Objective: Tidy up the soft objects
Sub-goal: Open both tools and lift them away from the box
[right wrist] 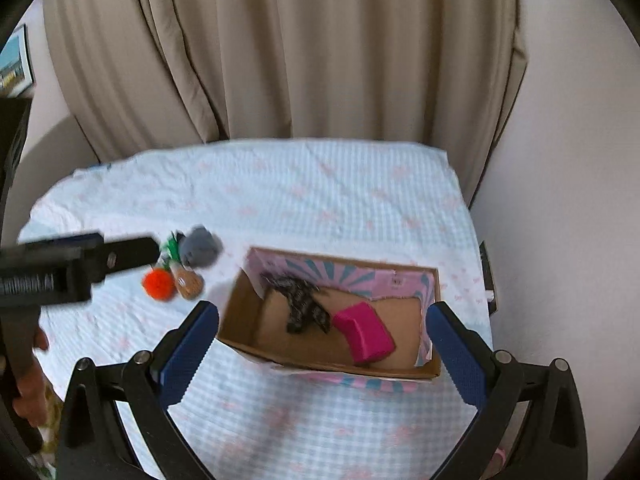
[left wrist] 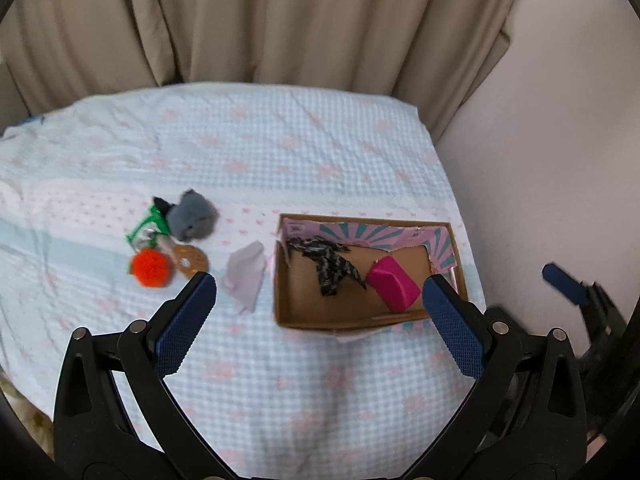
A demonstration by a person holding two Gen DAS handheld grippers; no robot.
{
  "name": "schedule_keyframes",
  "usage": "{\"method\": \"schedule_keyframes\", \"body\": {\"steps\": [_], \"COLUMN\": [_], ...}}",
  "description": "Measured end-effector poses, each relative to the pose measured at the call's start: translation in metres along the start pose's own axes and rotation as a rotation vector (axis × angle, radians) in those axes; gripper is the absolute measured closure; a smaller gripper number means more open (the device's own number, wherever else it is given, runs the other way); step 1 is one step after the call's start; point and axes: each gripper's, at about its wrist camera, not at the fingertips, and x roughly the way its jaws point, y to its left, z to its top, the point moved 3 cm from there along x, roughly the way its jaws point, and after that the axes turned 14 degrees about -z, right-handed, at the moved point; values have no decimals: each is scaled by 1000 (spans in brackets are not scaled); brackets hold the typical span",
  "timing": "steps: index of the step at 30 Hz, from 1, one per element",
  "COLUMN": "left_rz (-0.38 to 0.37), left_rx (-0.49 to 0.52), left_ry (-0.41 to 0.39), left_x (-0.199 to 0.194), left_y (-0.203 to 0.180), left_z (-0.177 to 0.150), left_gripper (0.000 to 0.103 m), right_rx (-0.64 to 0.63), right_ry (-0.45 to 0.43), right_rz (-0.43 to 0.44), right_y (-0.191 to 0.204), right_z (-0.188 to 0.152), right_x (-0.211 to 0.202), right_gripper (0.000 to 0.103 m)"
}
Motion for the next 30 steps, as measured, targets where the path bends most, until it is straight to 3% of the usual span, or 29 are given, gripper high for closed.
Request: {"method": "schedule_keyframes", "body": {"steps": [13, 19, 30], "left_rz": [46, 46, -20], "left_rx": [107, 128, 186], "left_ry": [-192, -246, -218], "left_x": [-143, -187, -216], "left_y": [15, 40, 130], "left_z": [-35, -47, -37], "left_gripper": [0, 0, 0], "right_rx": [141, 134, 148], "right_ry": [-183, -218, -231], "right_rz": [-54, -82, -145], "right_y": [14, 29, 120], "right_z": [6, -2, -6], "right_x": [-113, -140, -153], "right_gripper": [0, 0, 0]}}
